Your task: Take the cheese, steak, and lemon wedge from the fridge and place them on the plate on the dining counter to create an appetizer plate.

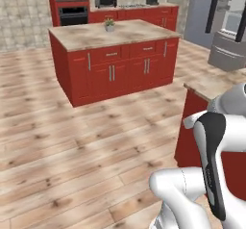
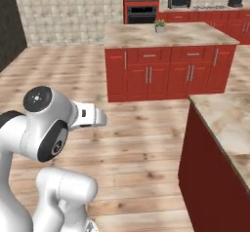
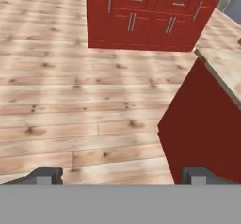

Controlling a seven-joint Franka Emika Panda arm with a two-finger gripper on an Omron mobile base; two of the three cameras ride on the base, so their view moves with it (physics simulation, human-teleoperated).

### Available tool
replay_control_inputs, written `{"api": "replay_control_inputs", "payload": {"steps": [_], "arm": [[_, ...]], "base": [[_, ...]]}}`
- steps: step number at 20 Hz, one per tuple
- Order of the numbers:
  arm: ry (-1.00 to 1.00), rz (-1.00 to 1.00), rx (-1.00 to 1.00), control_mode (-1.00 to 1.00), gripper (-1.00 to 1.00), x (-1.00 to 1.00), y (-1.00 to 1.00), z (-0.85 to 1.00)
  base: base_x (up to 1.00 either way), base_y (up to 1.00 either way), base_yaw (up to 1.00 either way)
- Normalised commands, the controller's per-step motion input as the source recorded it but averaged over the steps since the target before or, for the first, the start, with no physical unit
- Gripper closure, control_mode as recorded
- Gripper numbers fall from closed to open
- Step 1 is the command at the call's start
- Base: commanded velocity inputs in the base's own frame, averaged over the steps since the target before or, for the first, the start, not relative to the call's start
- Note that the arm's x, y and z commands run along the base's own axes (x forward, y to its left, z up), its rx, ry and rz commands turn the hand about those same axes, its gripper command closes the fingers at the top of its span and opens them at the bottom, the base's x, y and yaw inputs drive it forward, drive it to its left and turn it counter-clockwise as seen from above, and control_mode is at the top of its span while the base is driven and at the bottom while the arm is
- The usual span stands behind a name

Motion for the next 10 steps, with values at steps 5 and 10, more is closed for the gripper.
{"api": "replay_control_inputs", "payload": {"steps": [5,10], "arm": [[0.00,0.00,0.00,1.00,-1.00,0.00,0.00,0.00],[0.00,0.00,0.00,1.00,-1.00,0.00,0.00,0.00]], "base": [[1.00,0.58,-0.26],[1.00,0.27,-0.37]]}}
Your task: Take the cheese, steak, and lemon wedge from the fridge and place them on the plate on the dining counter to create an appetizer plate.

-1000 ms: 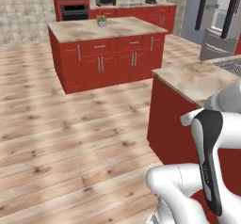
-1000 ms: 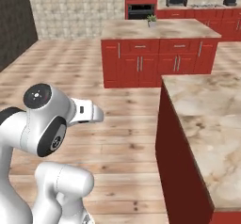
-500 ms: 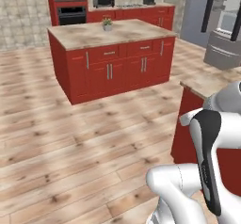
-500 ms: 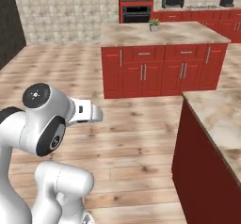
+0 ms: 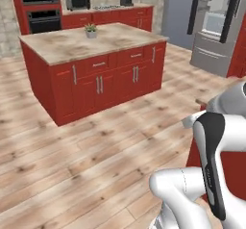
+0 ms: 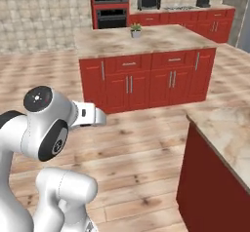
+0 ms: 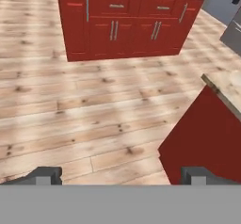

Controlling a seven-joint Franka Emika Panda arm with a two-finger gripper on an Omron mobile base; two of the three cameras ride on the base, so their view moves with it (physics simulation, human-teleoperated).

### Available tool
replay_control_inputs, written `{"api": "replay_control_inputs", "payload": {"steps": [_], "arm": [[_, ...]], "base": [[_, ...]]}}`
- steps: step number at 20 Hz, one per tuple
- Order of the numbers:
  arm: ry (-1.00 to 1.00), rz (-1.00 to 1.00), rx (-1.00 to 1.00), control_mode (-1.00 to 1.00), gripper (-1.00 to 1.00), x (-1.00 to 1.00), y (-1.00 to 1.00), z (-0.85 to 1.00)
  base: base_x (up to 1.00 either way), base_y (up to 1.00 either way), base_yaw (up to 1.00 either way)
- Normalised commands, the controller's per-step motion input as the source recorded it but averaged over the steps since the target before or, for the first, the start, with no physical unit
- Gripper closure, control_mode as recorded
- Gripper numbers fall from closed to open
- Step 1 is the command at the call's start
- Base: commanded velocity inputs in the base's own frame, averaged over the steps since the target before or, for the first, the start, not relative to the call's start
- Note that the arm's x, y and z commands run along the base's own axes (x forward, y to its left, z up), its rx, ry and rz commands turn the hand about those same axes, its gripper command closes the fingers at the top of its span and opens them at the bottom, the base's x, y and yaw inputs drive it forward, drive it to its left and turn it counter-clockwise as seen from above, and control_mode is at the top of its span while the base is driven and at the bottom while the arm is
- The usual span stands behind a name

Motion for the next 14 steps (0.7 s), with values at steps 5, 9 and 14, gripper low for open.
{"api": "replay_control_inputs", "payload": {"steps": [5,9,14], "arm": [[0.00,0.00,0.00,1.00,-1.00,0.00,0.00,0.00],[0.00,0.00,0.00,1.00,-1.00,0.00,0.00,0.00],[0.00,0.00,0.00,1.00,-1.00,0.00,0.00,0.00]], "base": [[1.00,0.07,-0.45],[1.00,0.05,-0.45],[1.00,0.15,-0.45]]}}
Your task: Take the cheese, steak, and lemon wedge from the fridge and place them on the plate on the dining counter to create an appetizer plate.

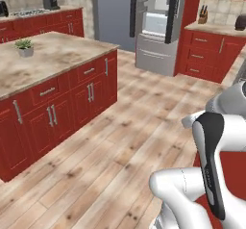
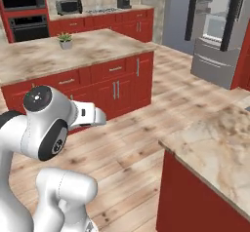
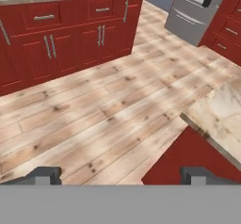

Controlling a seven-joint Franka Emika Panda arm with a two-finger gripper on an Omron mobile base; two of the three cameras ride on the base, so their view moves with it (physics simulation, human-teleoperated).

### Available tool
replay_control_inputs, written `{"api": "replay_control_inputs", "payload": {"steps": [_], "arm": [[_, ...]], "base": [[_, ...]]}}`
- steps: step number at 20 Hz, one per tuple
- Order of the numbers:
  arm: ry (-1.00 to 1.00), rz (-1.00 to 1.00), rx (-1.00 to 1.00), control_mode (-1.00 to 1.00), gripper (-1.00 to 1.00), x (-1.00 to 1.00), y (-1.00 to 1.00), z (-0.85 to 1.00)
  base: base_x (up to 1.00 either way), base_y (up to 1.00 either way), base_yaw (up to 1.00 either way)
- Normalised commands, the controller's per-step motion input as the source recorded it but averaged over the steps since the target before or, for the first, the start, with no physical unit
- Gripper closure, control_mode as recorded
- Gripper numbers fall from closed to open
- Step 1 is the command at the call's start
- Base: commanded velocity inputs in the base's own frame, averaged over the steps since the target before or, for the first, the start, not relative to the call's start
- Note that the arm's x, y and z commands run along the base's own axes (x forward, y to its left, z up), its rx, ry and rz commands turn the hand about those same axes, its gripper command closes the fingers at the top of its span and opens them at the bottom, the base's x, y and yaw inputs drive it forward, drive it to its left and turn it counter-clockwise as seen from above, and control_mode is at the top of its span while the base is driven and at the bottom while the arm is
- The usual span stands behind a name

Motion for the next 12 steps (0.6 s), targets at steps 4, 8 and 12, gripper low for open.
{"api": "replay_control_inputs", "payload": {"steps": [4,8,12], "arm": [[0.00,0.00,0.00,1.00,-1.00,0.00,0.00,0.00],[0.00,0.00,0.00,1.00,-1.00,0.00,0.00,0.00],[0.00,0.00,0.00,1.00,-1.00,0.00,0.00,0.00]], "base": [[1.00,0.25,-0.40],[1.00,0.32,-0.35],[1.00,0.34,-0.27]]}}
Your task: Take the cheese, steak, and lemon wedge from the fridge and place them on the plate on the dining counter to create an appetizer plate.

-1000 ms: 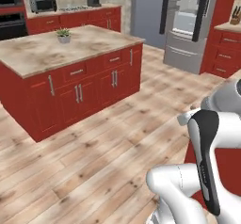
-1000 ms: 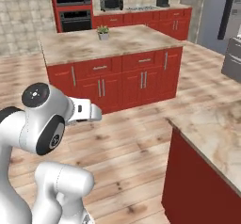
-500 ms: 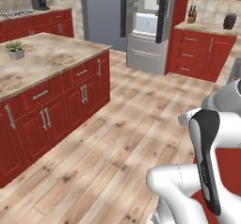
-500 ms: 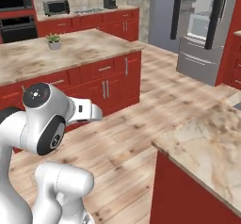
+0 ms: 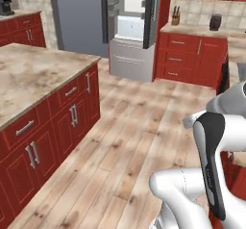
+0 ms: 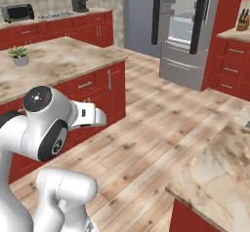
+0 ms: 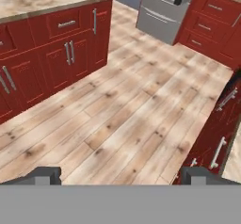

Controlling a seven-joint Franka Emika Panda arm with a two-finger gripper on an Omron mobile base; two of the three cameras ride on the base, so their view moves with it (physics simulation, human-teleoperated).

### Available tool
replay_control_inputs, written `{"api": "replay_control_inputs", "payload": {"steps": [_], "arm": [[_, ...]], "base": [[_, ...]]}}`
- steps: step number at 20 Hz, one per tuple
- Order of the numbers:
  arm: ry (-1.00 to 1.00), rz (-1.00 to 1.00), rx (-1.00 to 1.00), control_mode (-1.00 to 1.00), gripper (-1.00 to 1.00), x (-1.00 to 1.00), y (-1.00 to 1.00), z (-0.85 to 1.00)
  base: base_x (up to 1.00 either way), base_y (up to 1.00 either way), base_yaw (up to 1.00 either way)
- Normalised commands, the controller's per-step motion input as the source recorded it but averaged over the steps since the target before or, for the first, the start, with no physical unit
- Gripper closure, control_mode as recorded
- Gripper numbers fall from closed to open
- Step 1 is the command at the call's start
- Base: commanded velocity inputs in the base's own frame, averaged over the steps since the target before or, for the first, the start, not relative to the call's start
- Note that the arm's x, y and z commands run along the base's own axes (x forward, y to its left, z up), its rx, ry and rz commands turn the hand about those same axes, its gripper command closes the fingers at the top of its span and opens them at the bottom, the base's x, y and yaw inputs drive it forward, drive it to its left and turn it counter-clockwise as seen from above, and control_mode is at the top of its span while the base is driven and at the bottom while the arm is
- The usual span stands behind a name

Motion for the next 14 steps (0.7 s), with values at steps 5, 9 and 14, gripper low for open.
{"api": "replay_control_inputs", "payload": {"steps": [5,9,14], "arm": [[0.00,0.00,0.00,1.00,-1.00,0.00,0.00,0.00],[0.00,0.00,0.00,1.00,-1.00,0.00,0.00,0.00],[0.00,0.00,0.00,1.00,-1.00,0.00,0.00,0.00]], "base": [[1.00,0.11,-0.05],[1.00,0.00,0.00],[1.00,-0.04,-0.10]]}}
